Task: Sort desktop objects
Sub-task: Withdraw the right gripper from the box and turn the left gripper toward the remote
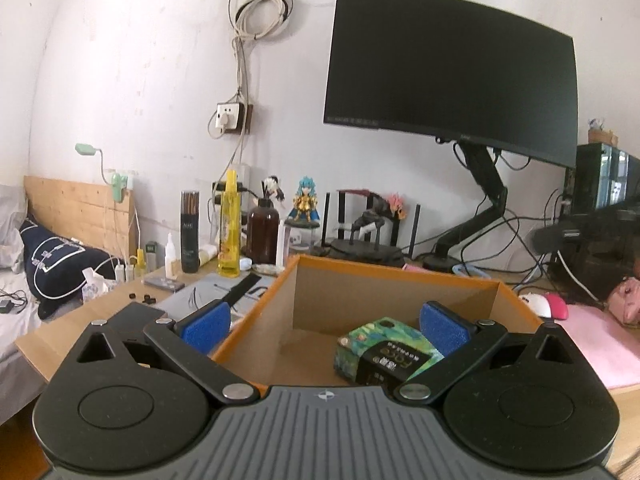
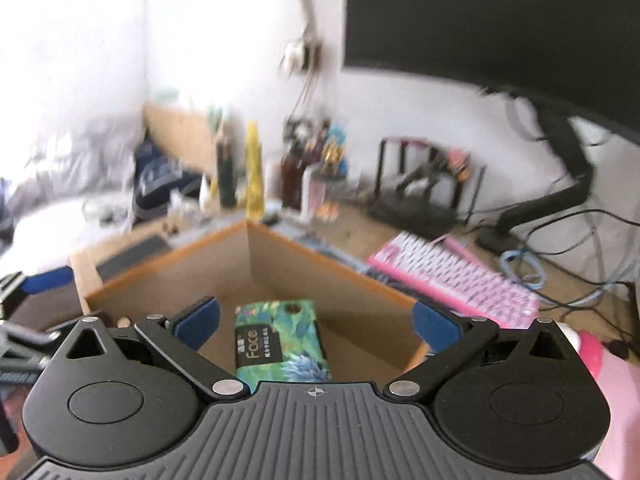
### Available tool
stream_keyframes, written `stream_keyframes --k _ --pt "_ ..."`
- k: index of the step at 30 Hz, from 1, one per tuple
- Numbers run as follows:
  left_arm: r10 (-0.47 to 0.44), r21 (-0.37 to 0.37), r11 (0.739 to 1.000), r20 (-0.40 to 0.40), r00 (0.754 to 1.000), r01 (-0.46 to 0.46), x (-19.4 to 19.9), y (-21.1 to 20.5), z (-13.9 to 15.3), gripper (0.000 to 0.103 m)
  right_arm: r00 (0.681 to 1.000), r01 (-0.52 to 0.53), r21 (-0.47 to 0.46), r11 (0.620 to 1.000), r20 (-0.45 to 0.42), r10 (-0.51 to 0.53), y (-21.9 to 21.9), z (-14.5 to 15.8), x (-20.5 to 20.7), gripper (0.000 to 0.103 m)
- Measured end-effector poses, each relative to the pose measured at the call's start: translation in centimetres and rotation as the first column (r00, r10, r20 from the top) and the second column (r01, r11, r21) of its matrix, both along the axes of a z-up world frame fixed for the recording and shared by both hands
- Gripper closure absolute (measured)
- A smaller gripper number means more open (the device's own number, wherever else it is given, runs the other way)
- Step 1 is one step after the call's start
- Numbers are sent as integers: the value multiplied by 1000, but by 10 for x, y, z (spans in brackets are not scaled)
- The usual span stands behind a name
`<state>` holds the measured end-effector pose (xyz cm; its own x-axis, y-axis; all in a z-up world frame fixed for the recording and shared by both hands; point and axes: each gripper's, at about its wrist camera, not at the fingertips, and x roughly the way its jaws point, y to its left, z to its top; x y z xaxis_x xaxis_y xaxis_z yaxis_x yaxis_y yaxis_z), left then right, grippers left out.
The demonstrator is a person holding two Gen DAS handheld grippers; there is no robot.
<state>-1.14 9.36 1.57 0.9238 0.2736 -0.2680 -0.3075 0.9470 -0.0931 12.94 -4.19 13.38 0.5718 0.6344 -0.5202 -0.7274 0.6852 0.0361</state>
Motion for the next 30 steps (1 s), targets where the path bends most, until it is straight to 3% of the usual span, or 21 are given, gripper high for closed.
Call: stream_keyframes --k 4,10,14,21,30 --pt "-8 1 1000 37 999 8 -3 3 5 0 994 74 140 987 67 -84 -55 7 -36 0" --pt "-39 10 999 67 997 38 -5 5 3 0 963 190 338 922 121 -242 -120 -10 -98 0" --pt "-59 1 998 67 996 59 -7 6 -4 0 912 270 355 895 204 -356 -141 -38 -131 0" --pt "-100 27 995 62 993 98 -8 0 -10 0 904 340 362 868 130 -408 -168 -66 -129 0" --pt "-105 22 994 61 993 104 -15 5 -11 0 902 347 370 862 120 -415 -171 -77 -136 0"
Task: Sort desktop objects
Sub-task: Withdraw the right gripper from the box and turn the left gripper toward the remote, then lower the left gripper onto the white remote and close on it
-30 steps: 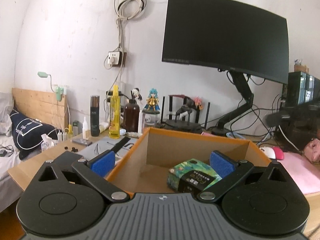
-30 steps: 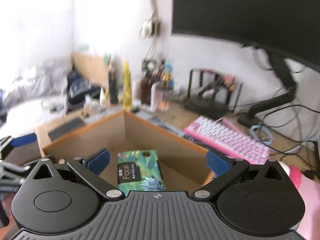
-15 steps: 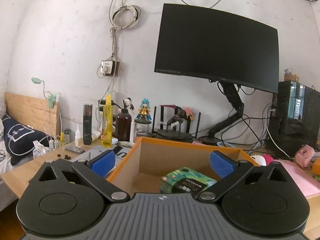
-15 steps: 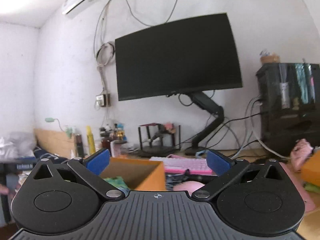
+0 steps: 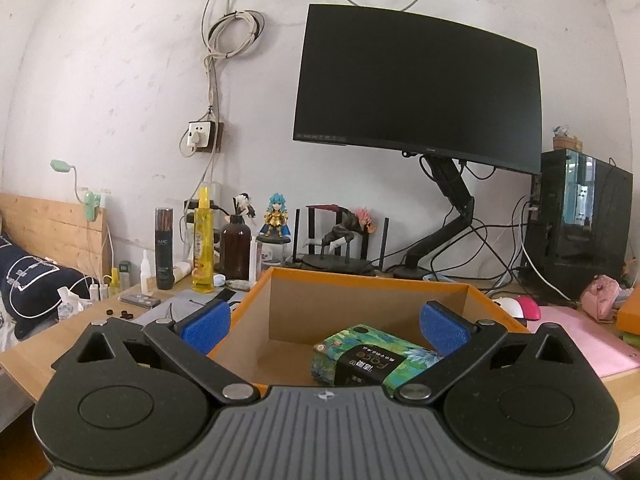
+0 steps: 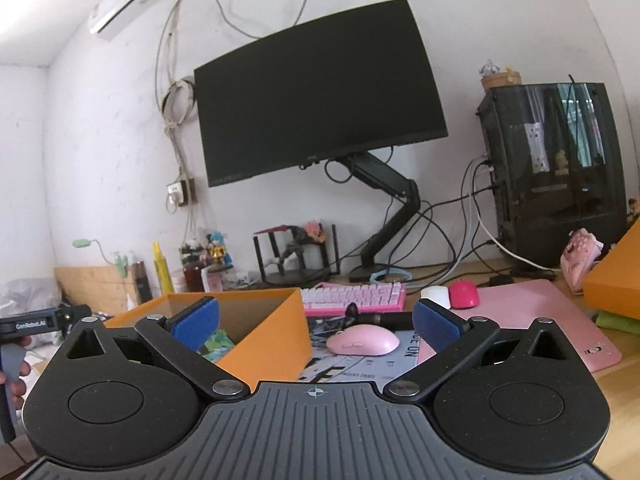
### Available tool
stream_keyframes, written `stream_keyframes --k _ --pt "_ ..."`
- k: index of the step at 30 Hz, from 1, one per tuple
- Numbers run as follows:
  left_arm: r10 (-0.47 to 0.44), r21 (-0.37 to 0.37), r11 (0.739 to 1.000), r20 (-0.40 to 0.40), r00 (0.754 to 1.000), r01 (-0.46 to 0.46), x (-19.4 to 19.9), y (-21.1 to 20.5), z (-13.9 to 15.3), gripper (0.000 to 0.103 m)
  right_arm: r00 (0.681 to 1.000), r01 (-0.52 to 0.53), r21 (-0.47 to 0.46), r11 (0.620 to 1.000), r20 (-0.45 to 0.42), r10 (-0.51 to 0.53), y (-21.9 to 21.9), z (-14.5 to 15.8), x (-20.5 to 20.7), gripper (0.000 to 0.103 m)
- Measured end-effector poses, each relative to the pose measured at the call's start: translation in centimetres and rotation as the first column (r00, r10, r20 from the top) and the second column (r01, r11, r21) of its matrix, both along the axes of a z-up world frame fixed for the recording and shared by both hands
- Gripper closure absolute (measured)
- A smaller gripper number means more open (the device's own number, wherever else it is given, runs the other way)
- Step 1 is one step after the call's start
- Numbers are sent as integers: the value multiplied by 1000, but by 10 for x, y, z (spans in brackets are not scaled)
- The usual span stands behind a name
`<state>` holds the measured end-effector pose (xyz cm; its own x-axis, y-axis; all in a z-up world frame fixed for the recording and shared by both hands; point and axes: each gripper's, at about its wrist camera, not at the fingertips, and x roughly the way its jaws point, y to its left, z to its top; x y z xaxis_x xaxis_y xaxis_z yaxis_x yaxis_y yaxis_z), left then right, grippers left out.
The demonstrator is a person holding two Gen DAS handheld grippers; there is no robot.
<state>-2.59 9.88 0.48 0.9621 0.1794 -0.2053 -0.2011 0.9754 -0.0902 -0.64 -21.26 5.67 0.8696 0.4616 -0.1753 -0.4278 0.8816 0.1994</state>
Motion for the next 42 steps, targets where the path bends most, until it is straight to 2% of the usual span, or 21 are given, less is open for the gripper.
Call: stream_keyframes --k 6,13,18,20,26,29,31,35,37,42 --pt "1 3 1000 -8 1000 -1 -3 6 -1 0 1000 9 -17 1000 18 -9 5 0 -8 0" --pt "-5 -9 1000 -10 1000 5 -3 11 -1 0 1000 -3 -7 1000 -6 3 11 -4 -12 0" --pt "-2 -42 999 -12 1000 1 -2 23 5 0 997 -2 39 999 -73 5 24 -5 -10 0" --pt "11 -49 999 0 1000 -11 -4 30 9 0 993 -42 63 997 -105 48 30 -8 -10 0" --pt "88 35 995 22 996 -89 -1 52 27 0 992 -71 17 997 -101 73 52 -13 -19 0" --pt "134 72 988 27 991 -135 7 70 35 0 990 -73 36 997 -116 76 63 -10 -16 0" --pt "148 62 987 20 989 -149 15 84 37 0 989 -78 46 996 -121 83 71 -10 -18 0" --pt "142 -3 990 -17 990 -142 39 118 29 0 987 -97 46 994 -125 102 84 -11 -21 0" --pt "147 -34 988 -79 986 -150 58 134 17 0 984 -107 61 992 -135 115 89 -13 -22 0" --pt "165 6 986 -240 957 -168 103 151 -25 0 977 -127 70 989 -161 137 101 -18 -26 0"
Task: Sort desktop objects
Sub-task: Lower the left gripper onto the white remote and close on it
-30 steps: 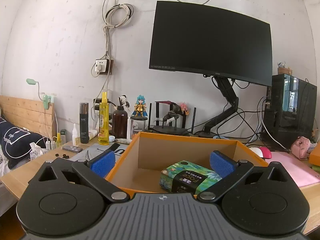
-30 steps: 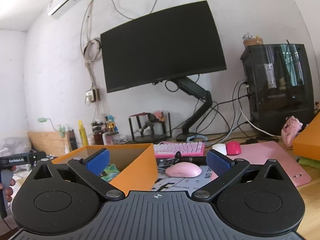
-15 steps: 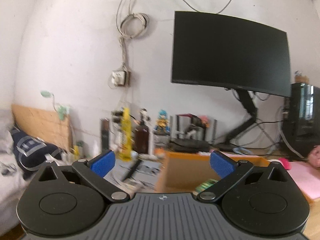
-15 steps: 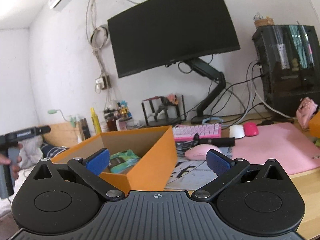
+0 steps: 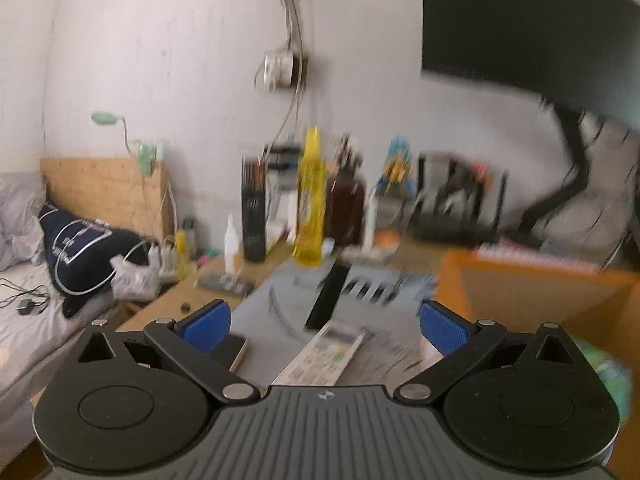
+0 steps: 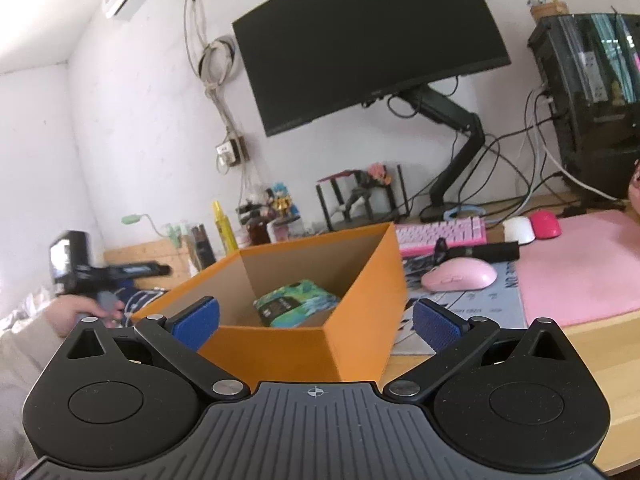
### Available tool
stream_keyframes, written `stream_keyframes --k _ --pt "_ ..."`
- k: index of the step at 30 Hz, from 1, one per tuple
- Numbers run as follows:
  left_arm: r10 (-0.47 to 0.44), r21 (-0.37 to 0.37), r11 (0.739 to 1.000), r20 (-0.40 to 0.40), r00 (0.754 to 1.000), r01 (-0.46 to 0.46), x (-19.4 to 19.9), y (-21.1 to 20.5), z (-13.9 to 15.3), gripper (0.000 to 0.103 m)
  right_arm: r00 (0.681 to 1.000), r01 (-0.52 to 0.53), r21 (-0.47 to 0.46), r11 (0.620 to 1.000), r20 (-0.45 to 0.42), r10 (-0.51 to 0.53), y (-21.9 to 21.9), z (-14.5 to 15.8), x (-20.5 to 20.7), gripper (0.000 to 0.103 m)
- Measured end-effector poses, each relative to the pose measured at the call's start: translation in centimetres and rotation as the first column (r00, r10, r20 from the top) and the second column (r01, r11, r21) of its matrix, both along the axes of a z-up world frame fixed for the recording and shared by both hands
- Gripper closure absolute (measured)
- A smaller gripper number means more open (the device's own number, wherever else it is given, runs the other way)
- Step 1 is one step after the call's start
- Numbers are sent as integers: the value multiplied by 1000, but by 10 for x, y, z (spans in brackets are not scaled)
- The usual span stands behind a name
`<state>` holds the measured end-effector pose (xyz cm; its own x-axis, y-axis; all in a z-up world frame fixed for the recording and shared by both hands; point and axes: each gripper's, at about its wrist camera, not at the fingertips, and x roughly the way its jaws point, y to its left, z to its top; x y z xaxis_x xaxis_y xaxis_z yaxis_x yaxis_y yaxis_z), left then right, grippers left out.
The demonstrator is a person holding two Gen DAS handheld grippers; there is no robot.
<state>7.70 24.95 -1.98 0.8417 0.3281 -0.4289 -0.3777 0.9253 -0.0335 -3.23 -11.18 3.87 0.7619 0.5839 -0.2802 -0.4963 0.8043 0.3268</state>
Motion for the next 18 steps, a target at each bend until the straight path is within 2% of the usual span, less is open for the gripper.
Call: stream_keyframes --k 2,5,10,12,18 --pt "11 3 1000 -37 999 -11 16 6 -16 0 1000 -5 -1 1000 -7 5 4 -1 -2 0" --pt "18 -93 995 -23 1000 -20 23 25 -23 0 1000 -11 -3 1000 -19 11 9 -1 -2 0" --pt "43 -92 994 -67 997 -49 39 41 -32 0 999 4 -13 1000 -33 -4 14 -3 5 0" --pt "21 -106 994 -106 994 -33 48 45 -39 0 999 6 -19 1000 -41 -7 15 -4 6 0" --pt "-46 -32 999 -218 975 40 69 37 -60 1 998 8 -38 999 -56 -10 19 -6 6 0"
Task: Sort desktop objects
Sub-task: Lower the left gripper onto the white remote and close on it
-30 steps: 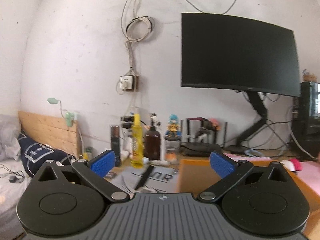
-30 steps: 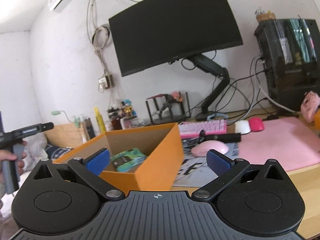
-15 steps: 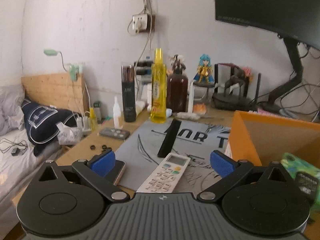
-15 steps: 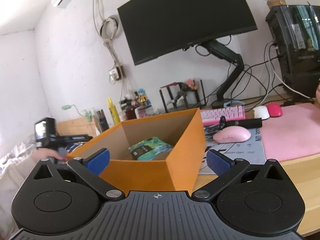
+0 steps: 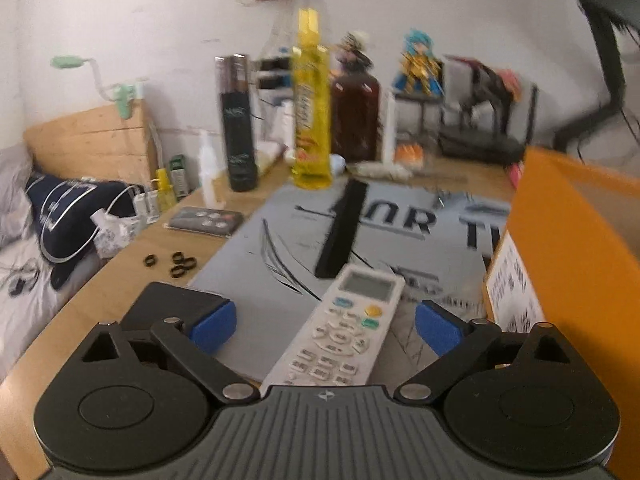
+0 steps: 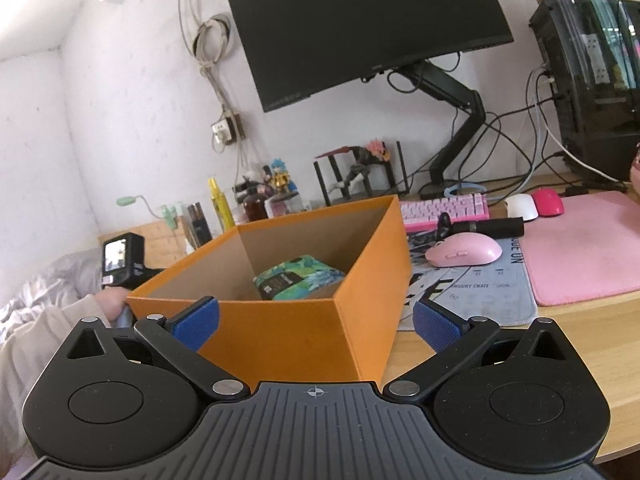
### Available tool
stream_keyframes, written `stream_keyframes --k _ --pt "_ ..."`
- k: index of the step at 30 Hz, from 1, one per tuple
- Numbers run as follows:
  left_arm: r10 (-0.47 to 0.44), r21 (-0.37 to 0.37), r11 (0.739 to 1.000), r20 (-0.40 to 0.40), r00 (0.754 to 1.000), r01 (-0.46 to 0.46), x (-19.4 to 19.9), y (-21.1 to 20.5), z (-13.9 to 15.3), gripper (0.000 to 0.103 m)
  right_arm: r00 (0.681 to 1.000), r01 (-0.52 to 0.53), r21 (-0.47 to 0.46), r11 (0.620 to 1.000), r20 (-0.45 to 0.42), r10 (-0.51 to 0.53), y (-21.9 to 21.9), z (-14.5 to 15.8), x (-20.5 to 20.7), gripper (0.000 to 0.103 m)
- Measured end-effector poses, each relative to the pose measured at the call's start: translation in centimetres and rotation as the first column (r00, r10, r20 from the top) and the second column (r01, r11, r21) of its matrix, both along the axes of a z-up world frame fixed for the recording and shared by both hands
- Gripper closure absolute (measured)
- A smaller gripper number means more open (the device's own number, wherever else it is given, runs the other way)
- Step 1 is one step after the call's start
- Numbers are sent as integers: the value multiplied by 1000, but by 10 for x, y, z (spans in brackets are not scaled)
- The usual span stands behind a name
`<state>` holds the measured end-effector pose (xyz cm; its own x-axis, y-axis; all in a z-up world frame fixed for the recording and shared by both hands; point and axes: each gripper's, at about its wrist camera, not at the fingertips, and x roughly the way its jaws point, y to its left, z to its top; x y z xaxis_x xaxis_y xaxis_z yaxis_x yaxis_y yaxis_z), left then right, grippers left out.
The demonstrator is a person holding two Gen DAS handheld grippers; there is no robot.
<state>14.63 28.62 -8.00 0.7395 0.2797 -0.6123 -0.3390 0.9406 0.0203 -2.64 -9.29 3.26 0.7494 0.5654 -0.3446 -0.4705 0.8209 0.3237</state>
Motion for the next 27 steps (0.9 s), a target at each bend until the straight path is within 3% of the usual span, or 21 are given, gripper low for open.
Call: stream_keyframes --k 5,10,12,14,18,20,27 --pt "-50 29 998 -76 996 52 12 -3 -13 1 1000 0 -4 1000 -3 0 1 1 -3 0" --pt "-58 23 998 -82 995 60 16 -1 -17 4 1000 1 -5 1000 -7 -1 2 1 -5 0" --pt "-71 4 997 -78 994 72 17 -1 -16 10 1000 2 -5 1000 -9 -2 2 2 -7 0" --pt "-90 -22 996 -69 994 89 17 -1 -15 24 1000 2 -6 1000 -10 -2 2 2 -8 0" --pt "-97 -8 995 -66 993 97 15 -5 -14 37 1000 3 -7 1000 -13 -3 3 2 -10 0" --pt "-101 -15 995 -63 993 100 13 -6 -13 53 1000 3 -7 1000 -14 -3 3 3 -11 0" --pt "-92 -44 995 -67 993 89 7 -4 -10 54 1000 9 -4 1000 -15 -9 3 -5 4 0"
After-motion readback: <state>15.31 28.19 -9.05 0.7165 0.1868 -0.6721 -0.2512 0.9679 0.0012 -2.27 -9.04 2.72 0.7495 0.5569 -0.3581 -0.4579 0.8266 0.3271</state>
